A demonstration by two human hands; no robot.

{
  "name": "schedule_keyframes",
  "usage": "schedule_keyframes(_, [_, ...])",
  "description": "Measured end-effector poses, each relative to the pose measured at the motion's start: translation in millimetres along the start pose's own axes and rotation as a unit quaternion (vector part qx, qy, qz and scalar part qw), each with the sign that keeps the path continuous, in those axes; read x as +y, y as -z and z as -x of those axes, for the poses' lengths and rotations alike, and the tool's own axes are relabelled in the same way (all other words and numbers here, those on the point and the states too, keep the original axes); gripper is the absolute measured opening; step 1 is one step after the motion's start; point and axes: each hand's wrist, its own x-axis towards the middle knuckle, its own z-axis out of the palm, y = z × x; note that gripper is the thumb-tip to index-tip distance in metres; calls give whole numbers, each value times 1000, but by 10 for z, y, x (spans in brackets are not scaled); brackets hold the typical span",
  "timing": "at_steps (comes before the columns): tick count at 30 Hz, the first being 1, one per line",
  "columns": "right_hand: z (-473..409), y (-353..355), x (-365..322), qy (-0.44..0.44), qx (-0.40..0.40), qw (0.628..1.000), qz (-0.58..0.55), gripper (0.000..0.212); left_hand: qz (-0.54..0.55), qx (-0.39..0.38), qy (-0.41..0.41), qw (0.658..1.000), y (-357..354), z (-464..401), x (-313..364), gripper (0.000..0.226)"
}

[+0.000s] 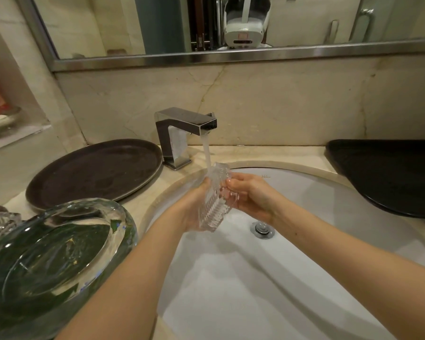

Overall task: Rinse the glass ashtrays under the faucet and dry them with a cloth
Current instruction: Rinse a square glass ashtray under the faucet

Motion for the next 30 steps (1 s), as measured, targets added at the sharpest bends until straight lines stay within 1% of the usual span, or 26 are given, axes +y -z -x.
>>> schedule_keyframes(1, [-6, 8, 27, 6, -15, 1000, 25, 23, -2, 1, 3, 1000, 5, -6, -6, 76])
schedule_keyframes(3, [-16, 22, 64, 14, -31, 998, 46, 27, -4, 5, -2, 1000, 11, -5, -15, 78])
schedule_keyframes(7, [-7, 45, 80, 30, -31, 996, 81, 31, 42, -24, -40, 998, -35, 41, 6, 65])
schedule_keyframes(11, [12, 17, 87, 66, -8, 991, 115, 36, 83, -41, -86, 992, -17, -14, -5, 61])
schedule_keyframes(14, [27, -33, 81, 90, 25, 981, 169, 39, 111, -71, -108, 985, 19, -88, -21, 72])
schedule_keyframes(17, [35, -98, 122, 113, 54, 948, 292, 42, 125, -83, -106, 983, 42, -138, -11, 82])
schedule_keyframes(19, [71, -160, 171, 148, 73, 909, 382, 38, 124, -53, -112, 984, 51, -136, -8, 74])
schedule_keyframes(21, [105, -218, 227, 196, 69, 870, 448, 42, 123, -18, -137, 983, 59, -140, -16, 51])
schedule_keyframes(23, [128, -240, 255, 217, 39, 825, 521, 48, 134, 28, -150, 979, 67, -152, -26, 27])
schedule_keyframes(24, [135, -232, 263, 213, 20, 790, 575, 50, 140, 54, -152, 977, 61, -156, -31, 21])
schedule_keyframes(25, [136, -214, 266, 206, 2, 742, 638, 52, 145, 76, -155, 974, 50, -166, -35, 21])
schedule_keyframes(27, [146, -165, 287, 184, -25, 632, 752, 64, 143, 115, -168, 969, 22, -173, -34, 22])
schedule_keyframes(28, [157, -156, 294, 177, -35, 592, 785, 73, 141, 129, -173, 966, 19, -172, -31, 22])
schedule_keyframes(29, [158, -145, 300, 177, -45, 563, 806, 82, 140, 139, -176, 964, 29, -183, -33, 22])
schedule_keyframes(30, [146, -120, 303, 190, -52, 546, 814, 88, 142, 147, -179, 963, 41, -192, -34, 21])
